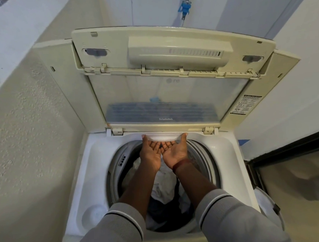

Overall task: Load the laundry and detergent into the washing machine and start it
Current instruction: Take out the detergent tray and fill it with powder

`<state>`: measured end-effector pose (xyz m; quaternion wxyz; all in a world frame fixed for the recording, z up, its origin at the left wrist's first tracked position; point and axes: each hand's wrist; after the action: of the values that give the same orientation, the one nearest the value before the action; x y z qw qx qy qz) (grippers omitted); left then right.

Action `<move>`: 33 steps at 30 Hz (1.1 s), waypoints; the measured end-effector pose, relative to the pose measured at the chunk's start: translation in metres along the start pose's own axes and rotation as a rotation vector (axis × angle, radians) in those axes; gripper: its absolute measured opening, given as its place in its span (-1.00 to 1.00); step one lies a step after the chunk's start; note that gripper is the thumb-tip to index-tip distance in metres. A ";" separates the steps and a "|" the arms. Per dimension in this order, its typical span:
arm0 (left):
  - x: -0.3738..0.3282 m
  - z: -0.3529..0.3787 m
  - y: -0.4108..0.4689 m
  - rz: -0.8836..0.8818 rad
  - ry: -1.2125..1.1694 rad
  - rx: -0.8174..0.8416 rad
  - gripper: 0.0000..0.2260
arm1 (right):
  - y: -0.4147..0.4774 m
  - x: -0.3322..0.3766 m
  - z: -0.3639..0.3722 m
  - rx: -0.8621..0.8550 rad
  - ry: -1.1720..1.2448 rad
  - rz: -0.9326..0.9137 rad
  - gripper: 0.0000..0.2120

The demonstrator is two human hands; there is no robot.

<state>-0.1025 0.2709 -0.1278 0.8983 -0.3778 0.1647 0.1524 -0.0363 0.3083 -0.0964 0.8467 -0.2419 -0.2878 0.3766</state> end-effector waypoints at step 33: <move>0.007 -0.001 -0.081 -0.012 0.096 -0.114 -0.63 | -0.078 -0.010 0.015 -0.214 -0.112 -0.025 -0.47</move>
<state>-0.0644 0.2173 -0.0808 0.8672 -0.4364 0.1963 0.1378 -0.0134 0.2570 -0.0398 0.8031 -0.3059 -0.3762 0.3461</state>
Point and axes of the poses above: each hand's wrist, its own y-axis towards the middle knuckle, its own z-axis out of the palm, x = y × z, and after that the axes turned 6 degrees about x, right-handed
